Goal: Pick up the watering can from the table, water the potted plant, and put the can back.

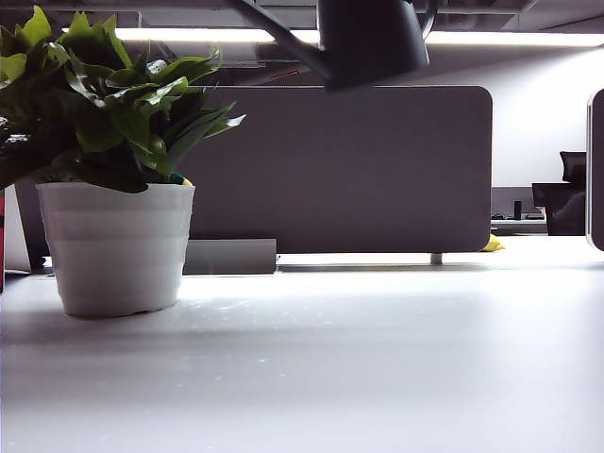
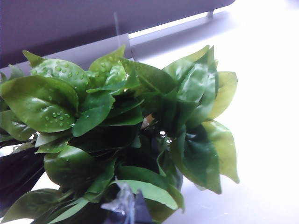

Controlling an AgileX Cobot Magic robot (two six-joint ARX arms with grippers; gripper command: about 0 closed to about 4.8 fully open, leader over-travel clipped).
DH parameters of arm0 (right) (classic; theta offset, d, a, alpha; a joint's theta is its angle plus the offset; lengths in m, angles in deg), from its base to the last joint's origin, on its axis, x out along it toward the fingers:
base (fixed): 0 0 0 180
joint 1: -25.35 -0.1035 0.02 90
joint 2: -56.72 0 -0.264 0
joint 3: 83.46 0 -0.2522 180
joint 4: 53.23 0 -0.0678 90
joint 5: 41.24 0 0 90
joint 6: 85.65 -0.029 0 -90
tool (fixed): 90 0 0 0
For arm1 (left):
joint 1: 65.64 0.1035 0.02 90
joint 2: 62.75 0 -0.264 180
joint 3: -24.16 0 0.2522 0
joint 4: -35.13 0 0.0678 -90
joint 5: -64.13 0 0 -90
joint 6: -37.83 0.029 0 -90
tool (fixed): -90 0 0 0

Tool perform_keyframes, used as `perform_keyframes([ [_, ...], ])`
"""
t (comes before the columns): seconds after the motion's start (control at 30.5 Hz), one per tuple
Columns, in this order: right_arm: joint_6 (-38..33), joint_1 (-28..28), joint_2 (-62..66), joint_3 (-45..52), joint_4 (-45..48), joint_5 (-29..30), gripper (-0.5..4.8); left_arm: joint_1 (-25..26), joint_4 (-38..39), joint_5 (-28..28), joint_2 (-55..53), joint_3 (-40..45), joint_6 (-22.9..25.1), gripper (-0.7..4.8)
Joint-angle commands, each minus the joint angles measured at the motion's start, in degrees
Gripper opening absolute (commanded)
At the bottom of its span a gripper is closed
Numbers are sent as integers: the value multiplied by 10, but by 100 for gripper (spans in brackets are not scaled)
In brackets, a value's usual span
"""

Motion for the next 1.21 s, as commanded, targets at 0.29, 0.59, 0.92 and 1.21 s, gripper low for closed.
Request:
perform_keyframes([
  [0.29, -237, 0, -154, 90, -45, -10, -2, -80, -27, 0, 33, -4, -44, -6],
  [0.59, -304, 0, -359, 342, -42, -35, -1, -228, -31, -91, 32, -4, -58, -6],
  [0.92, -330, 7, -473, 596, 21, -73, -1, -342, -60, -129, -2, -4, -59, -6],
  [1.21, -347, 24, -403, 753, 287, -28, -1, -405, -76, -142, -61, -4, -56, -6],
])
